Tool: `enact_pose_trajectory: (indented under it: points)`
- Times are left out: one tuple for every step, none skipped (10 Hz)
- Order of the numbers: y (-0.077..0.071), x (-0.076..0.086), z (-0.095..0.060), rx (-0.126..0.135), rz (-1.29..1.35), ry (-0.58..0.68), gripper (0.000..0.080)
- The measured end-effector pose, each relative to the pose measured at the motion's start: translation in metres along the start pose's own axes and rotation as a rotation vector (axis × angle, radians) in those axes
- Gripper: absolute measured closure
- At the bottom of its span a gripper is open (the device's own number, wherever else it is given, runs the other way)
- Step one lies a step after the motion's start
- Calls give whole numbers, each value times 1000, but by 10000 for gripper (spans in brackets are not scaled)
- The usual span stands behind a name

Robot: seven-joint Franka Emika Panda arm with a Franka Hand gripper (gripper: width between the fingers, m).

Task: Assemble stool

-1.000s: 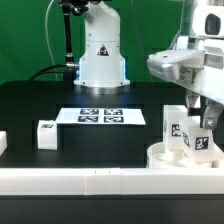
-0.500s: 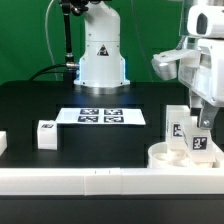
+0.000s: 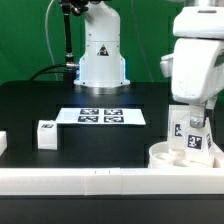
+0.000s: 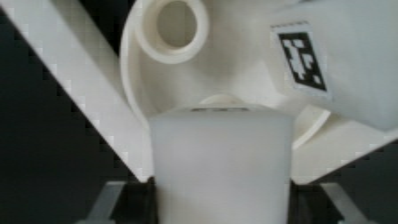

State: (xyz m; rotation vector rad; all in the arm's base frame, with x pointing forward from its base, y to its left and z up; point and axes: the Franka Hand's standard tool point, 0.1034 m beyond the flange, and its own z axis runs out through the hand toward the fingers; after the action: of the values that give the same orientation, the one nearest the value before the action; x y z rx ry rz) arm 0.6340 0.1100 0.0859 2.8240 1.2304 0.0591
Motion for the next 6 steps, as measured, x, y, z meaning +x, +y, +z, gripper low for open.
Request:
enact_pose_trajectory:
  points:
    - [-1, 0, 0, 2, 113, 0, 466]
    - [-1, 0, 0, 3, 226, -2, 466]
    - [-2, 1, 0, 4, 311, -3, 466]
    - [-4, 2, 0, 3, 436, -2, 466]
    - [-5, 2, 0, 2, 522, -3, 466]
    - [-5, 2, 0, 3, 572, -3, 466]
